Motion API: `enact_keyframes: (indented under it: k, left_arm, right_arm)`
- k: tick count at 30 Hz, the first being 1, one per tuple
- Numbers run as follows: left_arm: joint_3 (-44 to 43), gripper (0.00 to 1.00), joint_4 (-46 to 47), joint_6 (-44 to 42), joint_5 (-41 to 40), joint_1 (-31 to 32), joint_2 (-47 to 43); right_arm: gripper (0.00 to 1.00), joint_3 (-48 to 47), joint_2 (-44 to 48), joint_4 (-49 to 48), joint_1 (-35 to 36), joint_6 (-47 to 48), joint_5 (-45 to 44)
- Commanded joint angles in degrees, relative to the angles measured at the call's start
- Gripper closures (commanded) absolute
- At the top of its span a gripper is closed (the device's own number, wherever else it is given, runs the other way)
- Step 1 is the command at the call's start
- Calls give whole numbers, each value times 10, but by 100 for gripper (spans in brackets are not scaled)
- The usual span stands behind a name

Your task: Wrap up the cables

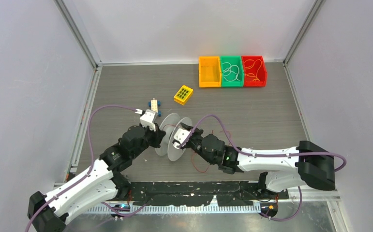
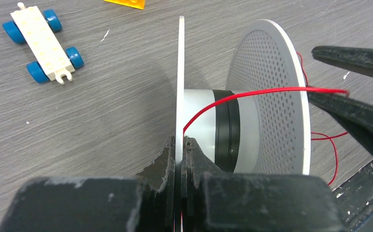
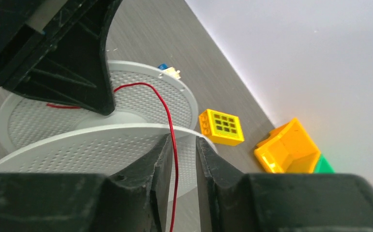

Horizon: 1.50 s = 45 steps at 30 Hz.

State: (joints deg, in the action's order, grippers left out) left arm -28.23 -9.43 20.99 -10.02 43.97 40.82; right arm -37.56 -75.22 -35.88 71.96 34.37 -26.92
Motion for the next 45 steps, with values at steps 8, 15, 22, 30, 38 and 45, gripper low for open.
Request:
enact_keyframes:
  k: [8, 15, 22, 30, 38, 45]
  left_arm:
    - [-101, 100, -76, -16, -21, 2, -32]
    - [-280, 100, -223, -64, -45, 2, -23]
    - [-453, 100, -323, -82, -48, 2, -12]
    - [-481, 100, -327, -86, -73, 2, -23]
    - [-503, 100, -327, -97, -119, 2, -11]
    - [-518, 100, -318, -111, -126, 1, 3]
  right_arm:
    - [56, 87, 122, 61, 4, -195, 83]
    - [23, 182, 149, -52, 4, -244, 179]
    - [16, 170, 84, -145, 2, -226, 153]
    - [16, 118, -46, -202, 0, -260, 208]
    - [22, 97, -178, -269, 0, -328, 255]
    - [21, 65, -210, -236, 0, -332, 340]
